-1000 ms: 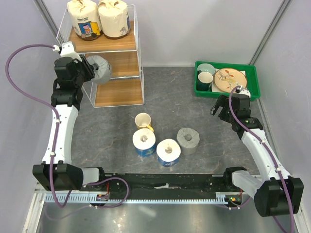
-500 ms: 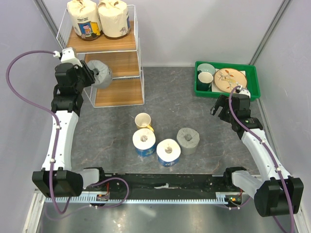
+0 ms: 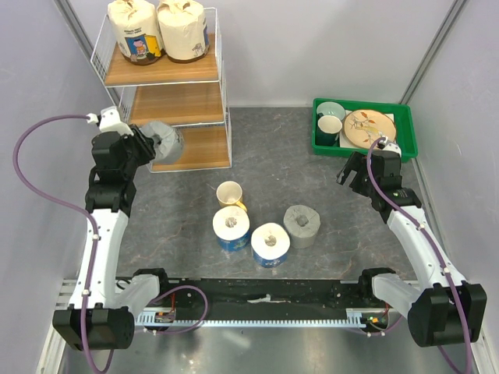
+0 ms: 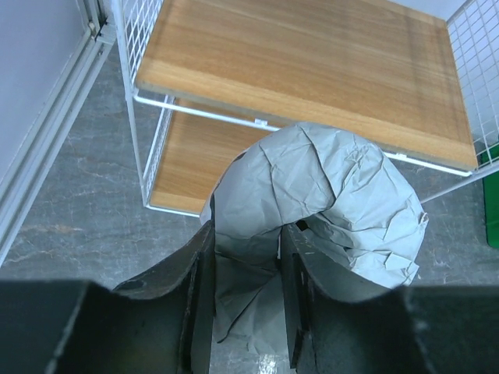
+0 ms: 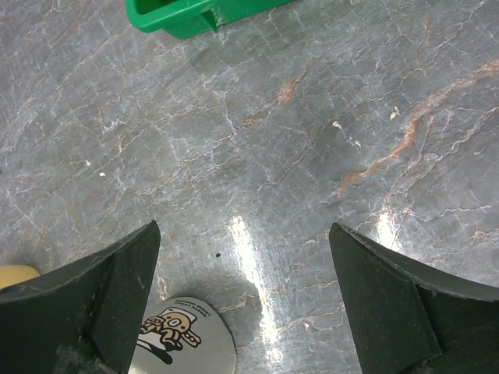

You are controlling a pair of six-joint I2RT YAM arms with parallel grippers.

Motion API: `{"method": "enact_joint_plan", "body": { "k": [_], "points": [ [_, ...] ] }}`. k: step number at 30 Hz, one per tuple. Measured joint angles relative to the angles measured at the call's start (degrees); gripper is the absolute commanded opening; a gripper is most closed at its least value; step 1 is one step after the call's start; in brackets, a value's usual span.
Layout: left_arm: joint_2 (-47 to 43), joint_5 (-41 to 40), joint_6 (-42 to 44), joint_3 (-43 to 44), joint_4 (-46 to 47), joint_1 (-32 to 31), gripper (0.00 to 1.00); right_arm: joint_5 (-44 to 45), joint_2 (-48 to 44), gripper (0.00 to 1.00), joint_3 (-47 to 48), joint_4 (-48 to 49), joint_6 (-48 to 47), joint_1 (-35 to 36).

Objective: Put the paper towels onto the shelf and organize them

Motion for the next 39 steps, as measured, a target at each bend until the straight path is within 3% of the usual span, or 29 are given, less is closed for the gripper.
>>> {"method": "enact_joint_plan", "body": {
  "k": [15,39],
  "points": [
    [1.27,-0.28,-2.47,-8.74,1.62,0.00,0.41,-0.52,-0.04,0.98,-1.46,0.76,0.13,0.00],
    [13.79,-8.20,-14.29,-14.01,18.67,0.02,0.41,-0.48,-0.28,0.98,-1.46,0.79,0.07,-0.02]
  ]
}}
